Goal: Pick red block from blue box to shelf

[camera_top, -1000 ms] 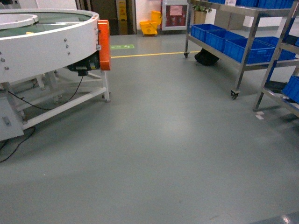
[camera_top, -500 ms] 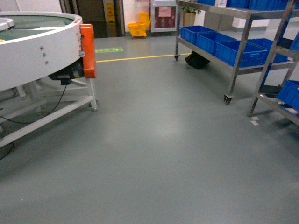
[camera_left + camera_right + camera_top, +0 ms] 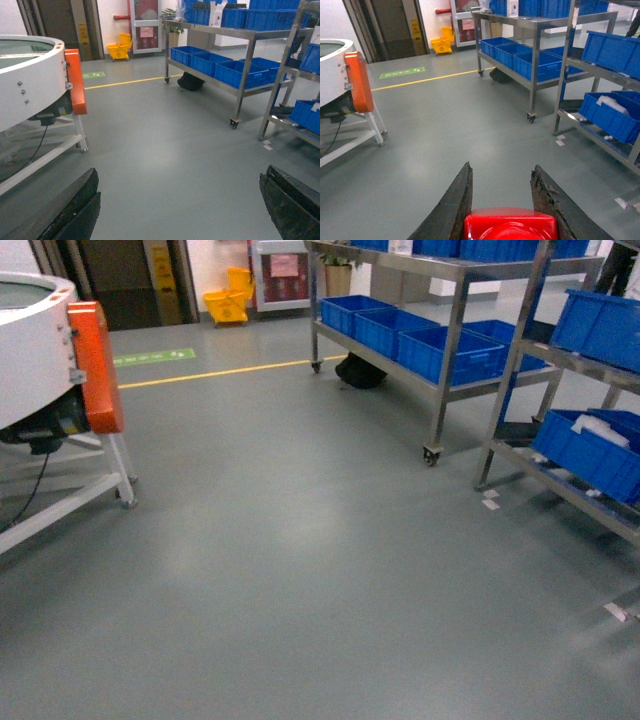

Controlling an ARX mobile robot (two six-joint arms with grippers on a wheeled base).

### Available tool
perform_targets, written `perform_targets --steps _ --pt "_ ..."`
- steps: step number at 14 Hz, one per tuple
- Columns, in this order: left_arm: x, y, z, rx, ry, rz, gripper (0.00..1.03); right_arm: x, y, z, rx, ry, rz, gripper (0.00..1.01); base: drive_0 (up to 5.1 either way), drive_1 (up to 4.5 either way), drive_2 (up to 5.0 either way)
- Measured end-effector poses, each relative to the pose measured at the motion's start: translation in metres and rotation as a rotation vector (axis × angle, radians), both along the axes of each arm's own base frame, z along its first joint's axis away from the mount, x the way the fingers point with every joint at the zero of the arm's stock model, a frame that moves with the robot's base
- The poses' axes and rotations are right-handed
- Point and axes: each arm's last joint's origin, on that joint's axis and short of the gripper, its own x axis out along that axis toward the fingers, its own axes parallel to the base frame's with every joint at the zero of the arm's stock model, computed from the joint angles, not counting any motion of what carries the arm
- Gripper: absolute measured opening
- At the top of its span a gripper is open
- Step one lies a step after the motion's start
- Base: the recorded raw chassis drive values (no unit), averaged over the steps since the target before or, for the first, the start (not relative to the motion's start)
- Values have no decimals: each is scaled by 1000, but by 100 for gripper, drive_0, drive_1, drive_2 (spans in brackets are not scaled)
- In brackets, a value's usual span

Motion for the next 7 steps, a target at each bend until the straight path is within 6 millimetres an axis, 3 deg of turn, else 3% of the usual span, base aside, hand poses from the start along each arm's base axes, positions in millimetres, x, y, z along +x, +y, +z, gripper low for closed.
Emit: perform_targets --steps 7 --pt "0 0 0 0 -1 -3 98 0 0 0 0 2 0 28 -150 265 -565"
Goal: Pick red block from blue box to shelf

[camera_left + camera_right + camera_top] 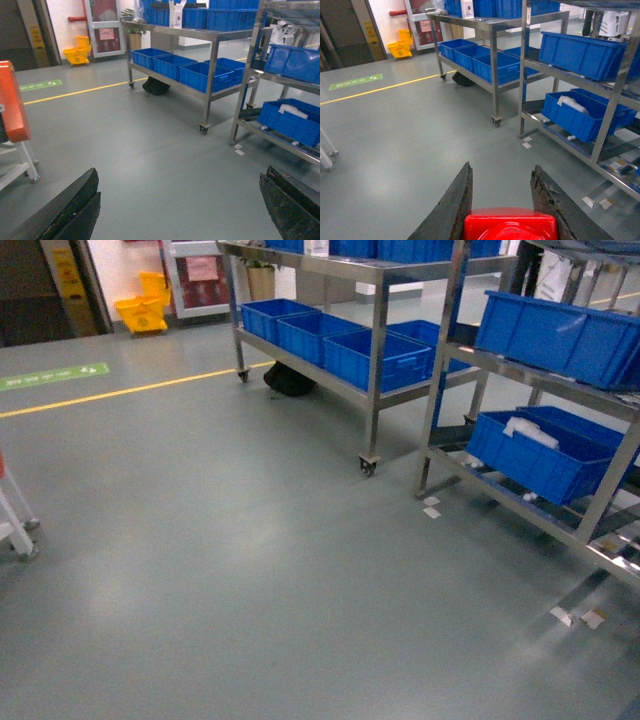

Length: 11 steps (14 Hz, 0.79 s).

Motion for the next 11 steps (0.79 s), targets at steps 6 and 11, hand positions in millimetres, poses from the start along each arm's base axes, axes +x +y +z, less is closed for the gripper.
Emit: perform_targets --steps 6,11 --pt "0 0 0 0 -1 0 98 0 0 0 0 1 0 28 -152 263 -567" --pt "0 0 0 0 -1 1 98 0 0 0 0 1 0 28 -153 262 -568"
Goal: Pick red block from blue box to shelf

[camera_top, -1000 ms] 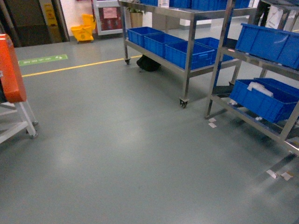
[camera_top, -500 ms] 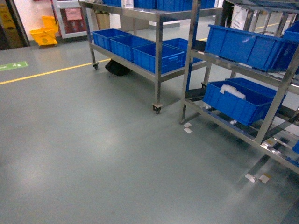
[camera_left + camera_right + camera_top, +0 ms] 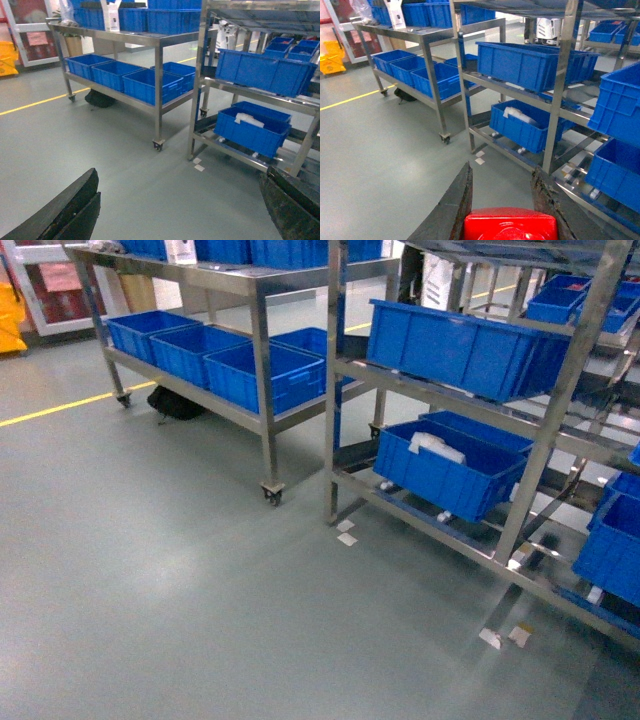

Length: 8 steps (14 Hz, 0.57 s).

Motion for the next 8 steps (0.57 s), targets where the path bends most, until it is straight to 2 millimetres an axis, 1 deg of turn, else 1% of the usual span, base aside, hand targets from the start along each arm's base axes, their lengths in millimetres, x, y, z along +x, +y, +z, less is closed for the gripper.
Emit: perform_targets --steps 6,7,8 --pt "0 0 0 0 0 -1 98 0 0 0 0 0 0 28 -161 256 -577" --pt "0 0 0 0 0 0 98 0 0 0 0 2 0 28 -156 218 -530" --pt "0 0 0 0 2 0 98 0 0 0 0 0 0 28 -163 28 -353"
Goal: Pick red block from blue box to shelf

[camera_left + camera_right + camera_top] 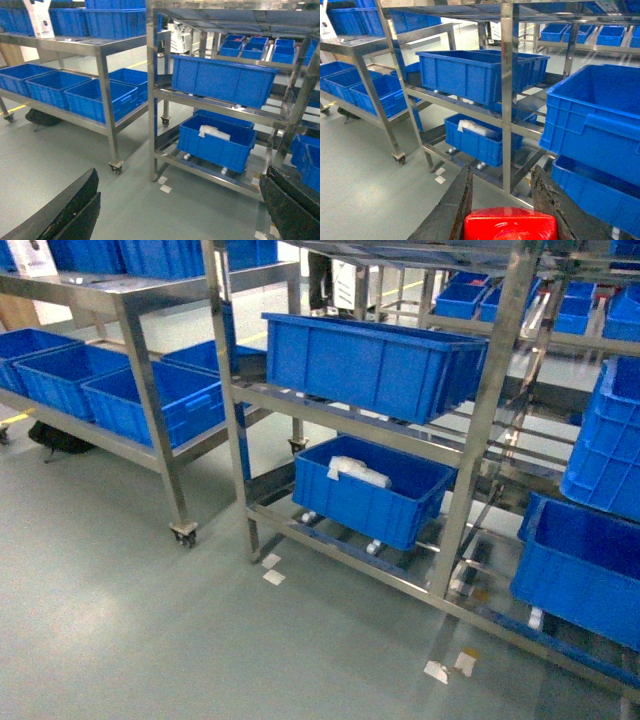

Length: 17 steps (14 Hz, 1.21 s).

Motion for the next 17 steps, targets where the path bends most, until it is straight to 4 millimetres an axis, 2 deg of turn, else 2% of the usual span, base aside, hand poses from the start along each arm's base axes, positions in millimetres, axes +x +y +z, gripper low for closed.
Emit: perform_targets --steps 17 --pt "0 0 0 0 0 0 98 0 0 0 0 0 0 28 -153 -153 -153"
